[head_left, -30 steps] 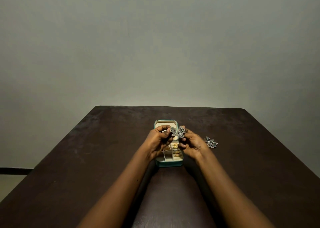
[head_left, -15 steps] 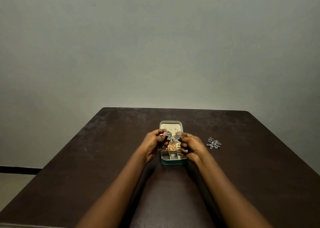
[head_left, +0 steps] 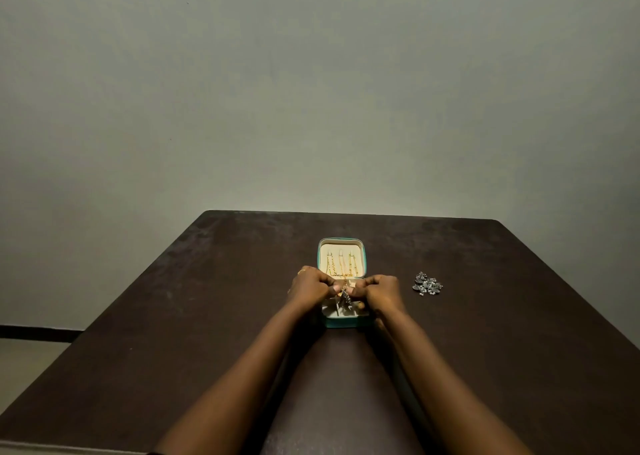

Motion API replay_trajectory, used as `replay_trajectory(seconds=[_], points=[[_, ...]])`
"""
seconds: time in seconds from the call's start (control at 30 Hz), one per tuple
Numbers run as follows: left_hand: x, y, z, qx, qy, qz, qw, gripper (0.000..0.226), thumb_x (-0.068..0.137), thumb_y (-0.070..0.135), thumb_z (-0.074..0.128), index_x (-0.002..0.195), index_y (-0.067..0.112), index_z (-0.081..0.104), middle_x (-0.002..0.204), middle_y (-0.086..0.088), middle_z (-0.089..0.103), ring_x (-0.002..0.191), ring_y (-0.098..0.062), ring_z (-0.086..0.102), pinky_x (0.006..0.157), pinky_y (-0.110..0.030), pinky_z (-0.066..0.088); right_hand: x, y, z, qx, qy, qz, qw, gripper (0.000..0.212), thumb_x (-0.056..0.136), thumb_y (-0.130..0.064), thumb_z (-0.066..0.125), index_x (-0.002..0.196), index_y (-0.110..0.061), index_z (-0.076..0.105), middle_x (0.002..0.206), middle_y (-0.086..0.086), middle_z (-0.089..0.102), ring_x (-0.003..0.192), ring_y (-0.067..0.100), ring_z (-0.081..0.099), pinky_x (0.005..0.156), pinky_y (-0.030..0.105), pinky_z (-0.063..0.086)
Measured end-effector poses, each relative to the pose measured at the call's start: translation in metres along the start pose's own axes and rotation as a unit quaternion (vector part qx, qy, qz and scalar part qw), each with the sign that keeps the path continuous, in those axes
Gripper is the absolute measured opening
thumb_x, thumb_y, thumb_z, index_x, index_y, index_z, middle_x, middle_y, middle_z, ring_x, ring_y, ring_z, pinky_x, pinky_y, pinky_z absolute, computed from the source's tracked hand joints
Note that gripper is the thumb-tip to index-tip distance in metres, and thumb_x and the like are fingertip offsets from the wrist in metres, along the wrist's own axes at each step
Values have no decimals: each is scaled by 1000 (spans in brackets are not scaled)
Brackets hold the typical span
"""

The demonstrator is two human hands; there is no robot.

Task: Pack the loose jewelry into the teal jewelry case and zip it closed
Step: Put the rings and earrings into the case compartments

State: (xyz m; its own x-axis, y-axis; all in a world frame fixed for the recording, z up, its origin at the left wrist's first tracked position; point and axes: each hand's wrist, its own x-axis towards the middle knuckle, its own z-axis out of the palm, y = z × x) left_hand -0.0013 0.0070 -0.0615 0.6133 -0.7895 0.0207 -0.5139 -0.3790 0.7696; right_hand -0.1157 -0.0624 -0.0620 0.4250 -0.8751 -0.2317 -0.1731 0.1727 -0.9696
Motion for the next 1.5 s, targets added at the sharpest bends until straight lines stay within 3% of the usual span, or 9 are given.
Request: replay_trajectory(seconds=[0.1, 0.17, 0.3, 0.47, 0.6, 0.83, 1.0, 1.17, 1.5], points=[[1, -2, 3, 21, -8, -22, 1000, 6, 77, 21, 74, 75, 16, 76, 105, -14, 66, 101, -30, 61, 89, -41, 50, 2, 1, 0, -87, 27, -12, 996, 29, 72, 8, 65, 53, -11, 55, 56, 8, 64, 38, 18, 52, 48, 31, 49], [1, -2, 5, 16, -11, -35, 999, 18, 75, 21, 73, 58, 19, 70, 103, -14, 66, 100, -32, 61, 90, -46, 50, 2, 0, 0, -153, 48, -33, 987, 27, 72, 3, 63, 51, -14, 57, 60, 10, 68, 45, 23, 61, 58, 39, 57], [-4, 0, 6, 54, 9, -49, 997, 12, 74, 24, 74, 80, 13, 75, 113, -4, 60, 109, -24, 54, 98, -43, 42, -1, -1, 1, -221, 58, -72, 971, 24, 75, -4, 61, 54, -16, 58, 70, 10, 72, 68, 28, 71, 70, 42, 59], [-5, 2, 2, 89, 19, -34, 995, 22, 73, 30, 76, 91, 17, 76, 120, 1, 54, 116, -19, 47, 101, -41, 36, -5, -5, -1, -220, 59, -76, 971, 30, 76, -1, 65, 54, -19, 56, 62, 2, 67, 61, 23, 69, 68, 44, 60], [-2, 3, 0, 92, 12, -21, 995, 12, 73, 27, 78, 84, 23, 77, 116, 1, 57, 114, -18, 49, 99, -40, 39, -10, -10, -2, -287, 39, -91, 953, 30, 74, -3, 68, 54, -20, 53, 59, -5, 62, 75, 18, 67, 75, 36, 57], [-9, 5, 8, 134, 13, -23, 991, 8, 70, 24, 79, 77, 24, 75, 112, 0, 60, 112, -21, 50, 92, -39, 35, -12, -12, 1, -341, 19, -99, 935, 32, 71, -5, 70, 54, -21, 49, 93, 7, 71, 92, 23, 66, 80, 32, 55], [-7, 9, 8, 133, 20, -21, 991, 12, 76, 21, 72, 85, 26, 77, 114, 0, 62, 114, -23, 49, 95, -40, 33, -13, -13, 0, -353, 2, -105, 930, 13, 76, -1, 63, 76, -13, 69, 102, 11, 70, 100, 26, 63, 84, 35, 53], [-4, 15, 4, 133, 26, -2, 991, 13, 80, 25, 71, 92, 24, 76, 119, -1, 59, 116, -23, 48, 96, -38, 32, -12, -16, -3, -346, 48, -117, 930, 14, 76, -4, 61, 80, -14, 70, 100, 12, 70, 96, 30, 63, 80, 34, 53], [-8, 22, 8, 209, -2, 13, 978, 19, 81, 27, 64, 93, 17, 75, 120, -5, 56, 117, -27, 44, 96, -40, 32, -16, -20, 0, -367, -35, -107, 924, 8, 76, -4, 66, 79, -11, 69, 103, 12, 69, 99, 25, 63, 84, 33, 52]])
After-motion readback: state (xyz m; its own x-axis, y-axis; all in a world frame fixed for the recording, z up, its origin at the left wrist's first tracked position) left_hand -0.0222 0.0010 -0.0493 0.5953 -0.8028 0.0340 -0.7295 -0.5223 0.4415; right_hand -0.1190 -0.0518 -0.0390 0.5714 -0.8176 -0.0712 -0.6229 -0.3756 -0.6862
